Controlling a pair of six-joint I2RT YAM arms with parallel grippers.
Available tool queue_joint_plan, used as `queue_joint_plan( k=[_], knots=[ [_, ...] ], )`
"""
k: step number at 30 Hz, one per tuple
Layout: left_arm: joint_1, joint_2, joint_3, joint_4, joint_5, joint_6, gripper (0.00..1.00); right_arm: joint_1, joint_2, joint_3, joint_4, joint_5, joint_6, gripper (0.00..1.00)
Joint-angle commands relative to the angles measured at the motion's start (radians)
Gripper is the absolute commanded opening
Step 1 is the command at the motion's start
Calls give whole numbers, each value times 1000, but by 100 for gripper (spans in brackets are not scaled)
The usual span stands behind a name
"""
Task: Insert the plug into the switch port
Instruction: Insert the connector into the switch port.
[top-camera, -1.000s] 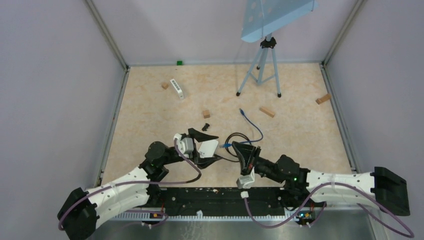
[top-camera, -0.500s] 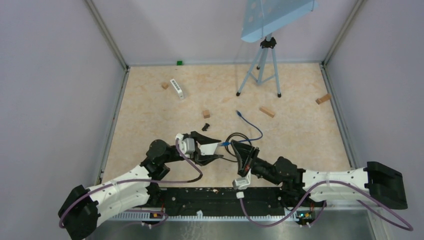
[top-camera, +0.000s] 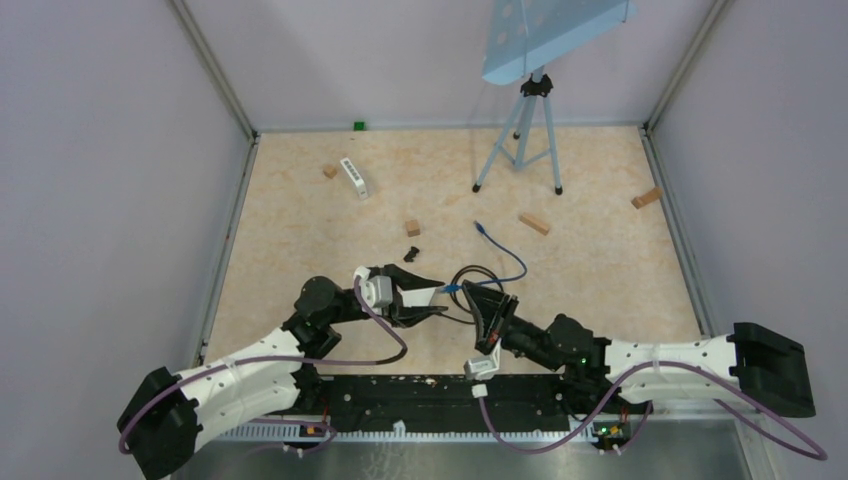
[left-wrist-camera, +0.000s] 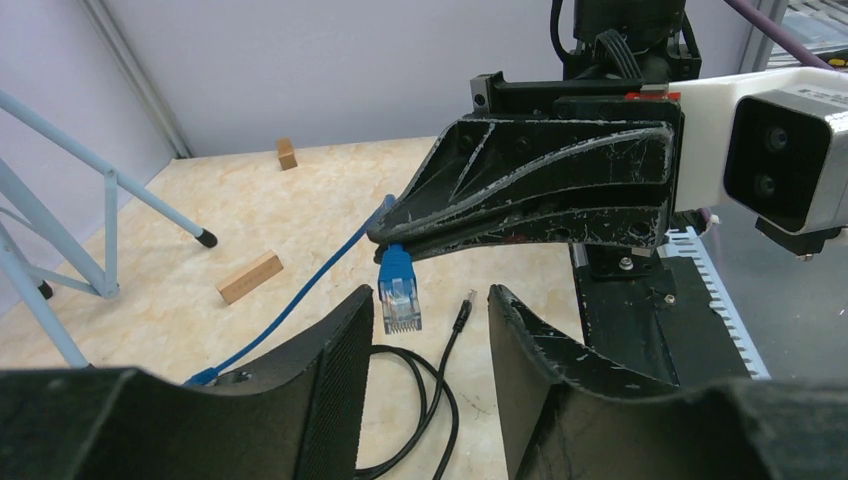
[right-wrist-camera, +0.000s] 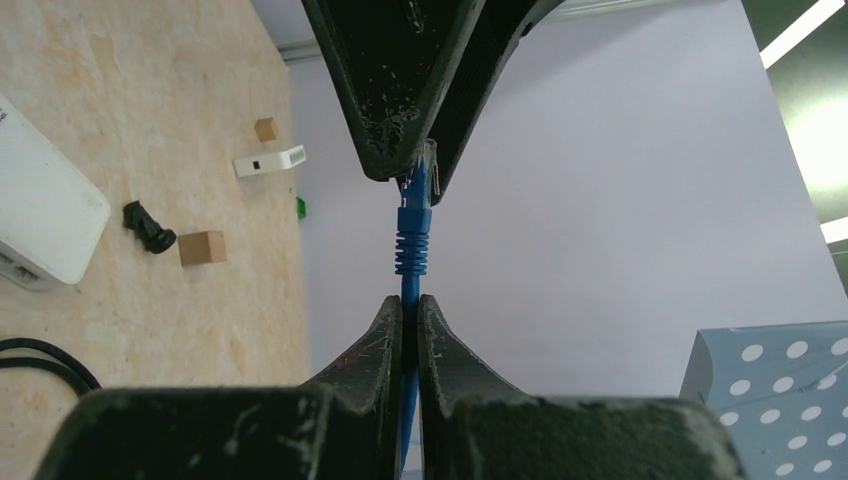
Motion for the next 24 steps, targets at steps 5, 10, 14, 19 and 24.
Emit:
queue_joint_plan(
  k=[5, 10, 14, 19, 24],
  knots=[
    [0, 25, 50, 40, 29, -7, 61, 18, -6, 55, -5, 0, 14, 0],
    [1, 31, 56, 25, 36, -1, 54, 18, -1, 56, 11, 3, 13, 0],
    [0, 31, 64, 12, 37, 2, 44, 19, -1, 58, 2, 0, 13, 0],
    [0, 37, 75, -2, 33, 6, 15, 21, -4, 58, -7, -4, 17, 0],
    [0, 41, 83, -29, 26, 11, 0, 26, -32, 63, -50, -15, 47, 0]
  ],
)
